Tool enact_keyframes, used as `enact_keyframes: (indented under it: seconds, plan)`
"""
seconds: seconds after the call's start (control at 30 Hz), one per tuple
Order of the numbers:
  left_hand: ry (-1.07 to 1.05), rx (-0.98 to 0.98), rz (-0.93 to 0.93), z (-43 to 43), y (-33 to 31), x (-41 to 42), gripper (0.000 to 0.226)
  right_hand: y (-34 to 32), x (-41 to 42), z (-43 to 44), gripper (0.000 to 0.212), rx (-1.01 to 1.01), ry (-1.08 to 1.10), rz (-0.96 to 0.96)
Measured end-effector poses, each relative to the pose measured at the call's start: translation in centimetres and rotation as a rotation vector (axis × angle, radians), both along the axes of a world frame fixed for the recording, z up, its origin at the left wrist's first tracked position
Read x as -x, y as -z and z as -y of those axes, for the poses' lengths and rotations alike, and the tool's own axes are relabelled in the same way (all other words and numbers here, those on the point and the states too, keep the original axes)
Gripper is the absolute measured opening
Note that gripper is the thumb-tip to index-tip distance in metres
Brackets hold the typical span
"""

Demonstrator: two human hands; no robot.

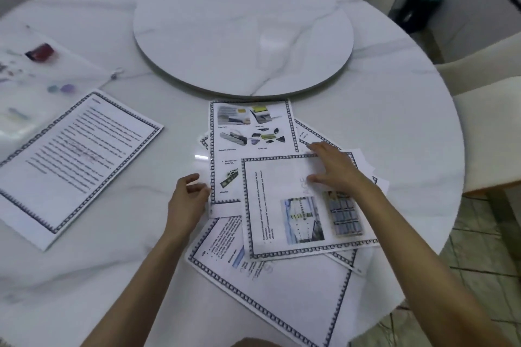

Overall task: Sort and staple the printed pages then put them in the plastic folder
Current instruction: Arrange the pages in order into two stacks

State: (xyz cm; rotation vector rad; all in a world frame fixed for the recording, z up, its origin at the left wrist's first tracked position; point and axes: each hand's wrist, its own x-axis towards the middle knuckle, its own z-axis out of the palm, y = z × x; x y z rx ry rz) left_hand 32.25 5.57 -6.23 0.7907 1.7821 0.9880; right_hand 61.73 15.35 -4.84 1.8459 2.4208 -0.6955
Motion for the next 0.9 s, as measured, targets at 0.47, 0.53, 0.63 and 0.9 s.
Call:
enact_keyframes:
  seconds: [0.47,0.53,0.63,0.9]
  plan:
    - [-0.082,-0.091,-0.071,2.7,-0.2,-1.3,0.033,0.4,-2.0,-2.0,0.034,-0.014,0.033,-0.029]
    - [-0.081,-0.097,-0.057,3.0,-0.2,-1.2,0.033,0.0,-2.6,-1.8,0.022,0.007,0.088,-0.187]
    - [-0.073,-0.090,-0.042,3.4,-0.1,-1.2,0.031,-0.7,-3.4,-0.8,0.012,-0.003,0.173,-0.339]
    - [0.001,-0.072,0.019,3.9,-0.4,-2.0,0.022,-0.8,-3.5,2.5,0.011,0.059,0.488,-0.746]
